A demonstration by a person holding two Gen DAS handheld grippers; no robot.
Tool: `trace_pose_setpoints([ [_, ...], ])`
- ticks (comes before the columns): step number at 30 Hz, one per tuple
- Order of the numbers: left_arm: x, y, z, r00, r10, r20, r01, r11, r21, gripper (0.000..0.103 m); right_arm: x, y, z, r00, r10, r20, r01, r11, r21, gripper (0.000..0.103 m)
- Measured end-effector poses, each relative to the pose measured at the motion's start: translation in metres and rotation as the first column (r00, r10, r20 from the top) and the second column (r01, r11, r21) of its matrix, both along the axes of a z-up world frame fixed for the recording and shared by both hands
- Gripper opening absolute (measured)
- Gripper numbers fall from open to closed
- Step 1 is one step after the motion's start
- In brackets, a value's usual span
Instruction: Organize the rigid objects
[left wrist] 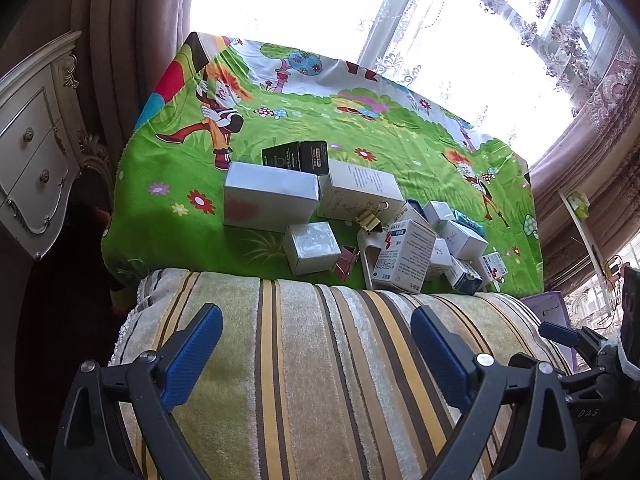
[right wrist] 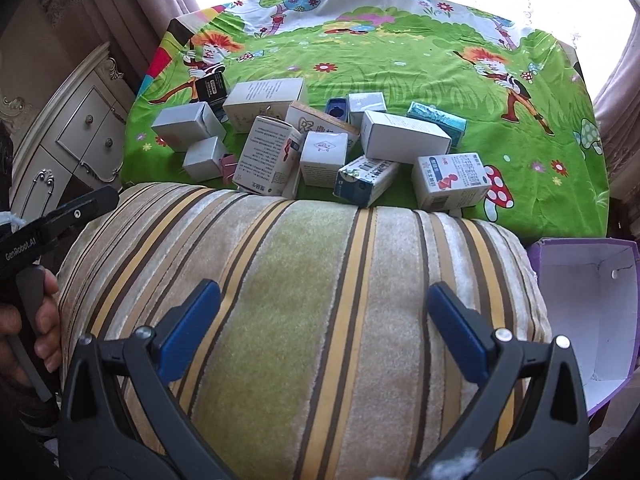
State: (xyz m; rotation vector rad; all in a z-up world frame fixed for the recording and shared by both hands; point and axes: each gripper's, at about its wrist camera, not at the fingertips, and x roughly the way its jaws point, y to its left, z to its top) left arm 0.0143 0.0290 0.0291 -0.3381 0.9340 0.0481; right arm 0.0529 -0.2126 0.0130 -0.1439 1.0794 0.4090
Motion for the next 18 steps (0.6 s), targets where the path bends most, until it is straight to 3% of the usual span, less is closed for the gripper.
trace_pose_setpoints([
  [3,0.013,0.004,0.004,1.000,-0.009,0.005,0.009,0.999,0.044,0.096,0.005,-0.006,0.003,1.000,0.002,0.023,-0.001,1.000,-0.022,0.103],
  [11,0.063,0.024,0.005,1.000,0.006,-0.021,-0.003,0.994,0.108,0.097,0.027,-0.031,0.012,0.998,-0.055,0.012,0.054,0.997,0.060,0.103],
  [13,0.078,0.030,0.006,1.000,0.009,-0.022,-0.007,0.996,0.088,0.097,0.032,-0.034,0.014,0.997,-0.073,0.019,0.071,0.995,0.065,0.103],
  [16,0.103,0.044,0.008,0.999,0.024,-0.044,-0.025,1.000,-0.015,0.097,0.039,-0.037,0.018,0.997,-0.073,0.038,0.069,0.994,0.078,0.103],
  [18,0.119,0.050,0.011,0.998,0.043,-0.055,-0.046,0.998,-0.043,0.097,0.044,-0.040,0.020,0.995,-0.084,0.050,0.080,0.993,0.083,0.103],
])
